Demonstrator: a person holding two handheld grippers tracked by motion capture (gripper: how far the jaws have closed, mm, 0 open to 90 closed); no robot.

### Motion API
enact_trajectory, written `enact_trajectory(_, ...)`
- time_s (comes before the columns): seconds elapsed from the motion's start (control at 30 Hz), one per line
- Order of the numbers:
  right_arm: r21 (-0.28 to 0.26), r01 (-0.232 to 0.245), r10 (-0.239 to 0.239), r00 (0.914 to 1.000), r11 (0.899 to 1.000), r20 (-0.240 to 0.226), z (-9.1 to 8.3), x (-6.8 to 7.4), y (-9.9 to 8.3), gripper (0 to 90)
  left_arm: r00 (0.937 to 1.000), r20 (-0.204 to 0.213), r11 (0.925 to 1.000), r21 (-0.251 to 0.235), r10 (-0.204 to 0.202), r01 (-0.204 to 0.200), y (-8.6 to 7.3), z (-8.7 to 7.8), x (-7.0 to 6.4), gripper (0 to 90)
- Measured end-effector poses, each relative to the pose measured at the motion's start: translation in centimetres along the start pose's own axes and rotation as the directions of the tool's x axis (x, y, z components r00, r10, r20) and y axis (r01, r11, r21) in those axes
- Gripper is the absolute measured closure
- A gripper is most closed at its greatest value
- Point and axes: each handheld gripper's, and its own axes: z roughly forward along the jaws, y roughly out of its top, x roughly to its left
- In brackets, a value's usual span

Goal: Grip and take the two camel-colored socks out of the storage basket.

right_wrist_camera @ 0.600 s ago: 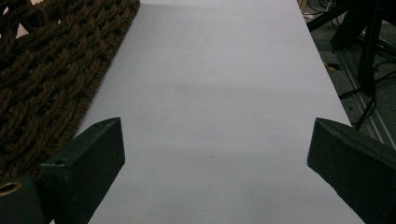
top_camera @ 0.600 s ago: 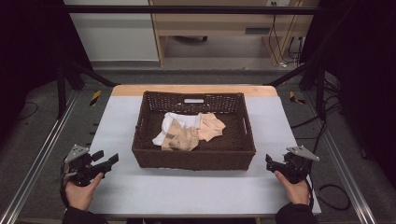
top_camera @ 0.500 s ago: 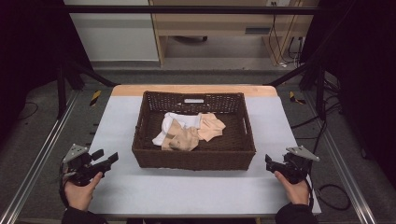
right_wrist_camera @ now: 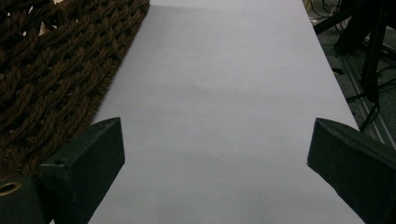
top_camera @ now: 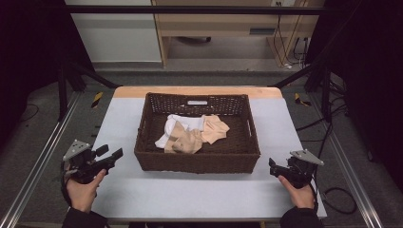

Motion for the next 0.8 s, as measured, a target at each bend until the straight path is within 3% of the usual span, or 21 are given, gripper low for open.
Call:
enact_trajectory(0.13,0.001,-0.008,0.008,1.0,1.0,0.003,0.0,-0.1,0.0,4.3,1.0,0.009,0.9999,-0.017,0.002,-0.002,1.0,0.0,-0.5,34.3)
enact_trajectory(0.37,-0.009,-0.005,0.005,0.9999,1.0,0.014,-0.1,-0.1,0.0,4.3,0.9974,0.065,0.9981,-0.054,0.033,-0.029,3.3,0.2,-2.8,34.3)
enact_trajectory(0.47,-0.01,-0.003,0.003,0.9999,1.0,0.016,-0.1,-0.1,0.1,4.3,0.9968,0.07,0.9977,-0.058,0.039,-0.035,3.8,0.3,-3.3,34.3)
enact_trajectory(0.8,-0.009,0.001,0.0,0.9998,1.0,0.019,0.0,-0.1,0.0,4.2,0.9894,0.109,0.994,-0.064,0.096,-0.089,6.2,2.1,-6.4,36.4)
